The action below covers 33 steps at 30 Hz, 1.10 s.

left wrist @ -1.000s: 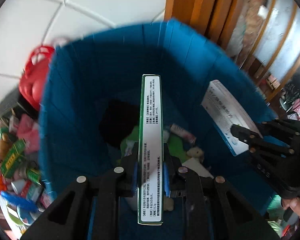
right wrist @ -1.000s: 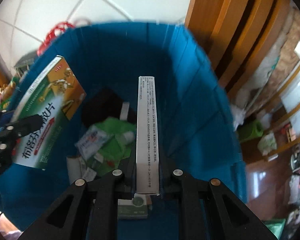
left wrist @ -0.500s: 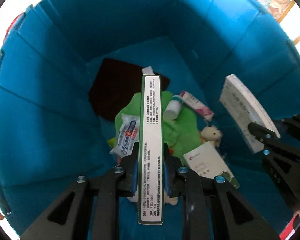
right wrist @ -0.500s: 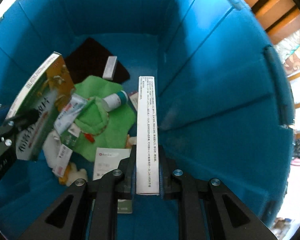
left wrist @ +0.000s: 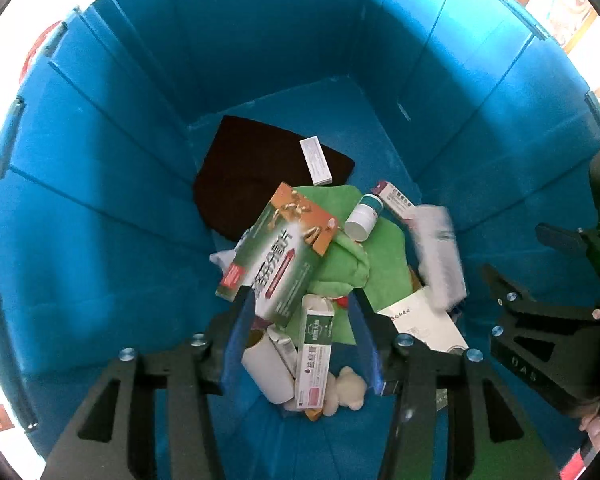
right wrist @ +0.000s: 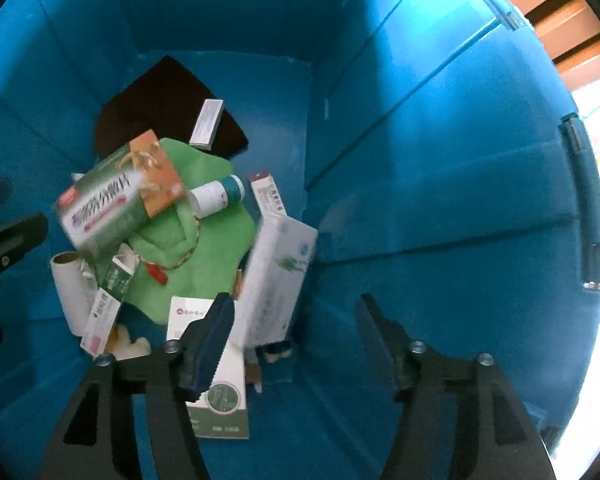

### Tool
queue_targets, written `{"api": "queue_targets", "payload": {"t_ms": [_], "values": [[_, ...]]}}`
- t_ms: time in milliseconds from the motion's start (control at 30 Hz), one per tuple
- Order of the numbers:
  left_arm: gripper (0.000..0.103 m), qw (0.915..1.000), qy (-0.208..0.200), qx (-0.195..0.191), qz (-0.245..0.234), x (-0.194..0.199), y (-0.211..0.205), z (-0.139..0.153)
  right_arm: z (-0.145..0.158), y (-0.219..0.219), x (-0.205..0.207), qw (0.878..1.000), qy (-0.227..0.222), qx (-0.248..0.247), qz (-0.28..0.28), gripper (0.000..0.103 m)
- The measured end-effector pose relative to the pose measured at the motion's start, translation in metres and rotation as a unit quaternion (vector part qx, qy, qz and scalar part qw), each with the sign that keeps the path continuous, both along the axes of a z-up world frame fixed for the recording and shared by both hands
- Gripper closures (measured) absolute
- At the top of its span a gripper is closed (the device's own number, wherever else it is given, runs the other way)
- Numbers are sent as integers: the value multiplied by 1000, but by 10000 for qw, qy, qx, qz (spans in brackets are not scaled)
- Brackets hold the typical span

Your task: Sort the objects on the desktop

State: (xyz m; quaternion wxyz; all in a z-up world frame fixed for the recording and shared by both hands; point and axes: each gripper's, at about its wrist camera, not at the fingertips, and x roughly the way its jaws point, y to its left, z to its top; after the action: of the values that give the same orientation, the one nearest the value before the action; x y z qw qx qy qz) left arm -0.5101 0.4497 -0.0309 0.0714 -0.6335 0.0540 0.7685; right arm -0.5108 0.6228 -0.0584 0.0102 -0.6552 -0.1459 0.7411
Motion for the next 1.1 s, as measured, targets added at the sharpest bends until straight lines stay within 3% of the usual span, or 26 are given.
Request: {"api": "queue_targets", "payload": {"t_ms": [100,200,367,500,733,867,1000,1100], "values": [[56,10000,96,6,1,9,-4,14,15,1,6,9999,95,-79,10,15],[56,9996,276,65,-72,22,-10,38,34,-1,14,9996,219,-196,36,13],[56,9969,652,368,-230,53,-23,81,73,-2,40,9973,484,-555,-36,1],[56,9914,1194,389,-378,87,-30,108,104,-10,73,9934,768,-851,-36,0],[55,9689,2394,484,-400,156,-51,135,142,-31,131,9844,1524,-874,119,0],[54,9462,3216,187,-301,191,-60,145,149,-40,154,9803,1723,-949,179,0],[54,9263,3757,116,-251,217,-66,154,153,-47,171,9770,1905,-940,181,0],[42,9115,4100,265,-192,236,-74,160,158,-50,181,9742,2021,-995,156,0]]}}
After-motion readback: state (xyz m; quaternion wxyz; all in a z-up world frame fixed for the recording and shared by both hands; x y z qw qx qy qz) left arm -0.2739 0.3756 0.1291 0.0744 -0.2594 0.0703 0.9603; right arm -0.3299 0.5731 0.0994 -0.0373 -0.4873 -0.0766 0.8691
